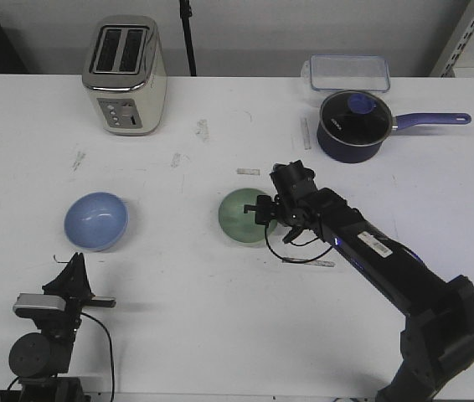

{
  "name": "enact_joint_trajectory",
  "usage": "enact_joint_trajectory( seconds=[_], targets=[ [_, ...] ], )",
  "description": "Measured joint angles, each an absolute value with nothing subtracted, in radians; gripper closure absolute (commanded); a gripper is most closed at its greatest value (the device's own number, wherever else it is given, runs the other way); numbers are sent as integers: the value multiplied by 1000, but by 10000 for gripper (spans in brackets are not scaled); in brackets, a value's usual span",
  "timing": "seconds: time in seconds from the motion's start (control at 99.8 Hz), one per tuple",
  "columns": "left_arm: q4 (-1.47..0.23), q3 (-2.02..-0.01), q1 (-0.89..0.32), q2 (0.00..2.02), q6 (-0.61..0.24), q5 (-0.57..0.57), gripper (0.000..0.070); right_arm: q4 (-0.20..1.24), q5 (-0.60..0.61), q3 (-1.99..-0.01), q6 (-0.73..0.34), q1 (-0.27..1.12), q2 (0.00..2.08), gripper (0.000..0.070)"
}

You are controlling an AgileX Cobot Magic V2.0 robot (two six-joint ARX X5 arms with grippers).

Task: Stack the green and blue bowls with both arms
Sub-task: 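Slide the green bowl with the right gripper toward the table center, then release the green bowl and retract the right gripper to rest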

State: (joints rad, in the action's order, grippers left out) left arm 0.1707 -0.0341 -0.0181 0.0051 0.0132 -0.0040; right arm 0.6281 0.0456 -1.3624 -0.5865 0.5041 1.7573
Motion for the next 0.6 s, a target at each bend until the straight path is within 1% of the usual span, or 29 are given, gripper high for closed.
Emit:
enact_joint_trajectory(
  seconds=[0.241,0.331,0.431,0.481,0.511,0.602],
  targets=[
    [171,-34,-18,5,13,-4,698,591,-43,-1362,-505,495,1624,347],
    [171,-34,-18,5,13,-4,698,539,-47,-1335,-459,474,1566,349],
    [170,-34,-18,5,13,-4,698,448,-49,-1267,-379,444,1505,359],
    [170,-34,-18,5,13,-4,698,391,-49,-1224,-329,426,1476,381],
    [171,-34,-18,5,13,-4,698,352,-49,-1196,-297,413,1457,408],
    [171,-34,-18,5,13,-4,698,242,-49,-1111,-202,368,1389,535]
  ],
)
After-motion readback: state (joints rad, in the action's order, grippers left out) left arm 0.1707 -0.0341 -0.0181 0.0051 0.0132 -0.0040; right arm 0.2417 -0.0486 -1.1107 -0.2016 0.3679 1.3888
